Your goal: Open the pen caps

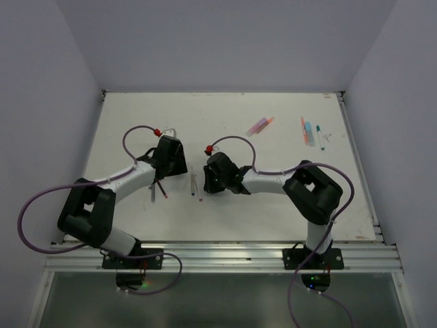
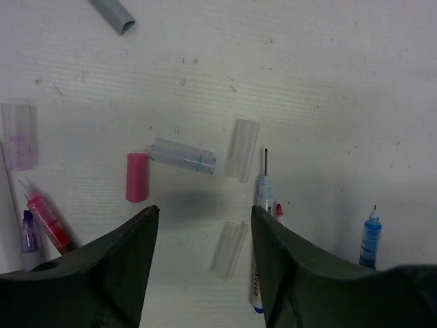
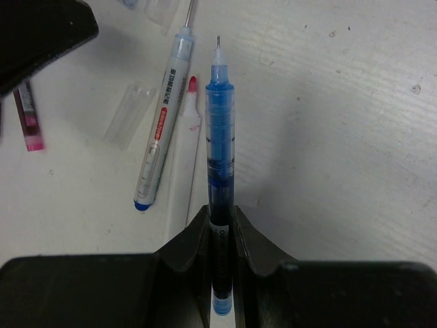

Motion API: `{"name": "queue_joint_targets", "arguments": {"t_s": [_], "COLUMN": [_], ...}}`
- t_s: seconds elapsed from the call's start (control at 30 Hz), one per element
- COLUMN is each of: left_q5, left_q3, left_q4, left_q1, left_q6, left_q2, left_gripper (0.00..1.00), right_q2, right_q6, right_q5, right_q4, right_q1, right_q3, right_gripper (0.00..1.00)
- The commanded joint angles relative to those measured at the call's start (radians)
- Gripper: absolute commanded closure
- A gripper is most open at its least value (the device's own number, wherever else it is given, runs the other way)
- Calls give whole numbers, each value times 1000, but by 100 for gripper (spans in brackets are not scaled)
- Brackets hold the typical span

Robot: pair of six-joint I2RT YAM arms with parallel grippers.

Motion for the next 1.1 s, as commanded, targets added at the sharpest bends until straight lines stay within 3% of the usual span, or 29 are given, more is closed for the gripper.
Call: {"name": "queue_joint_targets", "arguments": {"t_s": [0.0,0.1,0.23,0.5,0.8,0.9,1.07], "left_q5": [-19,-63,-160,-309,-388,-393,-387], "left_q3": [34,74,134,202,139,81,33], "left_q4": [-16,-64,-139,-233,-170,-138,-108], "left_q1": [9,9,9,46,66,66,66], "left_q6": [1,10,25,122,242,240,246], "left_q2": [-77,-153,-243,-382,-502,-537,-554], "left_gripper": [37,16,0,0,0,0,0], "right_q2": [29,41,49,50,-45,-95,-169], "right_q6": [30,37,47,64,27,1,-38], "right_q5": [-15,-20,-20,-15,99,165,225], "right_q4": [-10,-12,-17,-39,-148,-239,-359], "right_q1": [8,12,18,20,14,-21,-196], "right_q3": [49,59,66,70,104,144,178], "right_gripper": [97,92,83,69,58,53,50]}}
